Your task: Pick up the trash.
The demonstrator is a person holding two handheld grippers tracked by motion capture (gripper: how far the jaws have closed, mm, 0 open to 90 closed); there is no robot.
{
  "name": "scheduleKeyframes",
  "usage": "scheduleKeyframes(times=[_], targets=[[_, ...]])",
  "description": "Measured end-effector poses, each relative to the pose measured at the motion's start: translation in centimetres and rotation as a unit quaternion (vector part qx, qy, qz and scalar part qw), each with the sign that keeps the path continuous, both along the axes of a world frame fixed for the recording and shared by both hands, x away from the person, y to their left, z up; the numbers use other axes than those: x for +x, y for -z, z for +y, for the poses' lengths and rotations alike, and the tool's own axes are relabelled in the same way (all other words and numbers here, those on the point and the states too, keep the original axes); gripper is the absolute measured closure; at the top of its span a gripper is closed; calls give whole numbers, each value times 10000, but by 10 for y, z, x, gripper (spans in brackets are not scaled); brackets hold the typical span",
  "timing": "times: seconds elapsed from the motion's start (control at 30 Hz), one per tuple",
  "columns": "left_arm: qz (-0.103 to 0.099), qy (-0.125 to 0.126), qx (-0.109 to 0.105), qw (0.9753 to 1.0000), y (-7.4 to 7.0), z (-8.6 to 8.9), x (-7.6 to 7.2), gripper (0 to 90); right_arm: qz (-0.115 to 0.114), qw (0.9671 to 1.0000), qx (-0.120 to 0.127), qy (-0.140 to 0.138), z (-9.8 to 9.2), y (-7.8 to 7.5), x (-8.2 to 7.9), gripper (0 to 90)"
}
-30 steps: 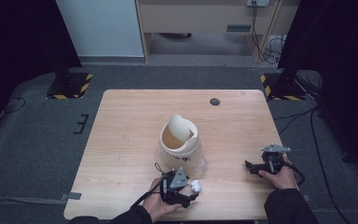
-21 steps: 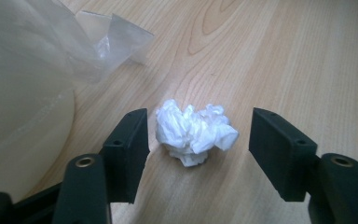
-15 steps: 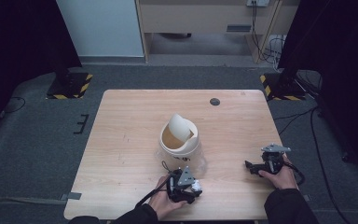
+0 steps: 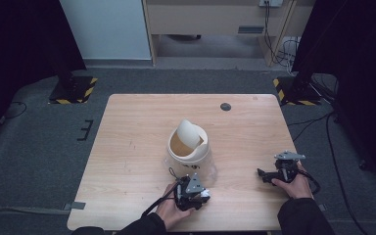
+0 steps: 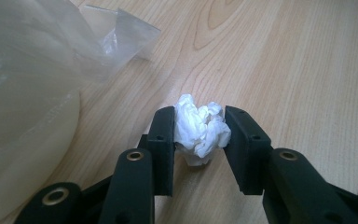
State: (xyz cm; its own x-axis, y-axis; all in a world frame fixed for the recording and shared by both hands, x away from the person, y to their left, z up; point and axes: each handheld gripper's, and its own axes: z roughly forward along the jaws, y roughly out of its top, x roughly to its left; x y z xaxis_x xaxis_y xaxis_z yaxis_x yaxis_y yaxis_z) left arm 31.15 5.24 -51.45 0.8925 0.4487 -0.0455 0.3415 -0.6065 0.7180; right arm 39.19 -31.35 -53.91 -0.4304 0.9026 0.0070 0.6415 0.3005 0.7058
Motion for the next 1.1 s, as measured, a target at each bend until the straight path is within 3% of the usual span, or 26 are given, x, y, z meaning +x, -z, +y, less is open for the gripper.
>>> scheduleKeyframes(times=[0.43,0.73,0.93,1.1], targets=[[32,-38,-395,9992,-20,15,-11,651,-2,10000,4,-3,0,0,0,6],[-151,-251,-674,9973,-39,41,-23,651,0,10000,4,-1,0,0,0,6],[-282,-638,-847,9940,-47,76,-34,649,0,10000,5,2,0,0,0,6],[-349,-963,-1034,9894,-52,97,-36,653,1,10000,4,4,0,0,0,6]])
